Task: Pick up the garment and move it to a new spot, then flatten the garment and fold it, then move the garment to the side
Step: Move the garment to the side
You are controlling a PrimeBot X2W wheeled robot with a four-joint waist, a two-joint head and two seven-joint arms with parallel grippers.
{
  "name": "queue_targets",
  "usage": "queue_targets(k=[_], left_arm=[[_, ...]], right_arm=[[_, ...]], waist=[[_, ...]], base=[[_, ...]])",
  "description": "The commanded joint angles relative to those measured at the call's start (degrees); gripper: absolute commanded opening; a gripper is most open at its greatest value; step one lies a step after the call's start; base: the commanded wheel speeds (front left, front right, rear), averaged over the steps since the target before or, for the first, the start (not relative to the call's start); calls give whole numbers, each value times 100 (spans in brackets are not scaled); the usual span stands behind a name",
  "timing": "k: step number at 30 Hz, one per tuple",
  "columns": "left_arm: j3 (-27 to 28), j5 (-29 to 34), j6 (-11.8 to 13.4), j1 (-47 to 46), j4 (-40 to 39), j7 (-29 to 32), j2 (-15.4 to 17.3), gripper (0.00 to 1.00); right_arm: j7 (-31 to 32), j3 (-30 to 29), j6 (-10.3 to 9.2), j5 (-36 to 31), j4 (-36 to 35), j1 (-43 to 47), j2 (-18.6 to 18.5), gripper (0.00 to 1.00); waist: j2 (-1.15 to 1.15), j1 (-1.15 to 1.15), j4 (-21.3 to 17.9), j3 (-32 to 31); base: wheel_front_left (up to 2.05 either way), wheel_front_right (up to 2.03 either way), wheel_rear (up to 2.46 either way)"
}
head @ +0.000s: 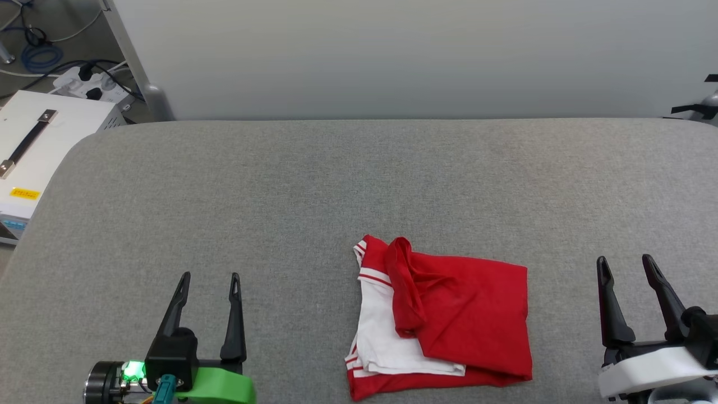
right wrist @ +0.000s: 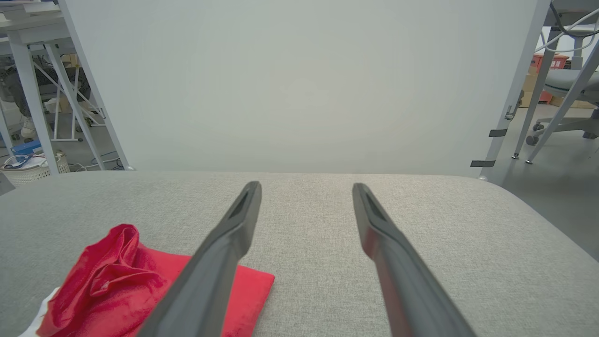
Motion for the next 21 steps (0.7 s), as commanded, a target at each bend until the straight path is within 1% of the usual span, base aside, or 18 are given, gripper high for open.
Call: queue_targets(k=[1, 6, 12, 16, 19, 21], left_arm=[[32, 30, 35, 118, -33, -34, 27, 100], [31, 31, 34, 193, -45, -34, 23, 100], [20, 39, 36, 214, -23, -34, 13, 100], [10, 40, 32, 199, -14, -34, 6, 100], [-3, 38, 18, 143, -12, -34, 0, 100], [-17, 37, 3, 81, -8, -34, -4, 100]], right_arm=[[-50, -46, -2, 6, -81, 114, 53, 100], [-51, -77, -2, 3, -152, 306, 151, 100], [-51, -32, -2, -53, -145, 332, 157, 100], [-52, 14, -2, -95, -174, 186, 25, 100], [-41, 8, -2, -66, -240, -94, -155, 100], [101, -2, -2, 18, -291, -364, -322, 100]], waist=[[0, 0, 25, -17], [0, 0, 74, -47], [0, 0, 119, -72], [0, 0, 134, -52], [0, 0, 153, 17], [0, 0, 174, 82]], base=[[0, 0, 0], [0, 0, 0], [0, 0, 0], [0, 0, 0], [0, 0, 0], [0, 0, 0]])
